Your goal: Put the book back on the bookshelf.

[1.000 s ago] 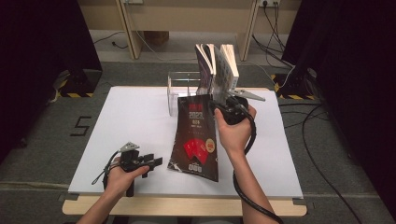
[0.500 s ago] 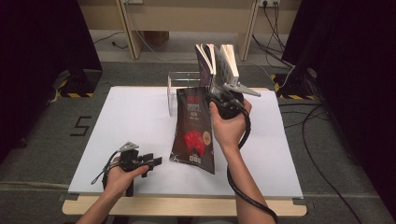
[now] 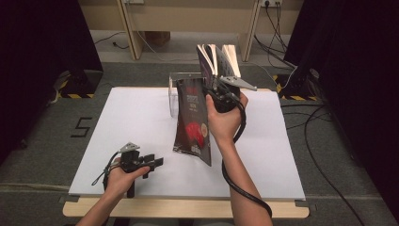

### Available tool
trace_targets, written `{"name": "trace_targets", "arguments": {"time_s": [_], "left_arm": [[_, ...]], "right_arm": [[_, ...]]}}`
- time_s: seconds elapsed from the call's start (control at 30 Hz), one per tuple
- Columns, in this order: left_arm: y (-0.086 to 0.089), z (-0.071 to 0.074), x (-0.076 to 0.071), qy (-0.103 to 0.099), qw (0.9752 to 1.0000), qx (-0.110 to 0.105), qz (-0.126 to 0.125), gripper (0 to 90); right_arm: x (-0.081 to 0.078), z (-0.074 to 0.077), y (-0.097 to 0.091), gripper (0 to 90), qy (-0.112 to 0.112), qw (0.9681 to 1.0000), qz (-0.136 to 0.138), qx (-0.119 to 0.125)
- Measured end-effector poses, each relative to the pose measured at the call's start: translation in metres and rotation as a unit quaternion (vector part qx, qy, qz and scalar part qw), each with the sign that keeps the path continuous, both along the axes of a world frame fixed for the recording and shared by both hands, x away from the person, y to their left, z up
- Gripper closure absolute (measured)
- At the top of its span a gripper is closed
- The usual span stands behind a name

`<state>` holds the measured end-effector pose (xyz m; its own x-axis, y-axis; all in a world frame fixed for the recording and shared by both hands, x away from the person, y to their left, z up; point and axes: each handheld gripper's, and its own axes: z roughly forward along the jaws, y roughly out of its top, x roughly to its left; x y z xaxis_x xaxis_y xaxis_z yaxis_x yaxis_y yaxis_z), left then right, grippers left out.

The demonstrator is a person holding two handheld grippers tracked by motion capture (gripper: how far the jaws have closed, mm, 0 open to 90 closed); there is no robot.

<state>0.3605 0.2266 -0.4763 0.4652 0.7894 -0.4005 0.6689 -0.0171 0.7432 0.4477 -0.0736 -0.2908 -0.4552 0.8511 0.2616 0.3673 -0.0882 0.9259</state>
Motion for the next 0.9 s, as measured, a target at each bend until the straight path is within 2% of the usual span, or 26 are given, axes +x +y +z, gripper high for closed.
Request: {"name": "trace_targets", "arguments": {"time_s": [0.23, 0.5, 0.9], "left_arm": [[-0.001, 0.006, 0.002, -0.011, 0.9999, -0.006, 0.000, 47.0], [-0.006, 0.014, 0.006, -0.025, 0.9996, -0.011, 0.000, 47.0], [-0.023, 0.039, 0.017, -0.061, 0.9980, -0.014, -0.015, 45.2]], "right_arm": [[0.004, 0.003, 0.004, 87.9, -0.010, 0.9999, -0.006, 0.000], [0.007, 0.012, 0.009, 87.9, -0.035, 0.9993, -0.012, 0.005], [0.011, 0.022, 0.021, 87.9, -0.063, 0.9976, -0.020, 0.020]]}}
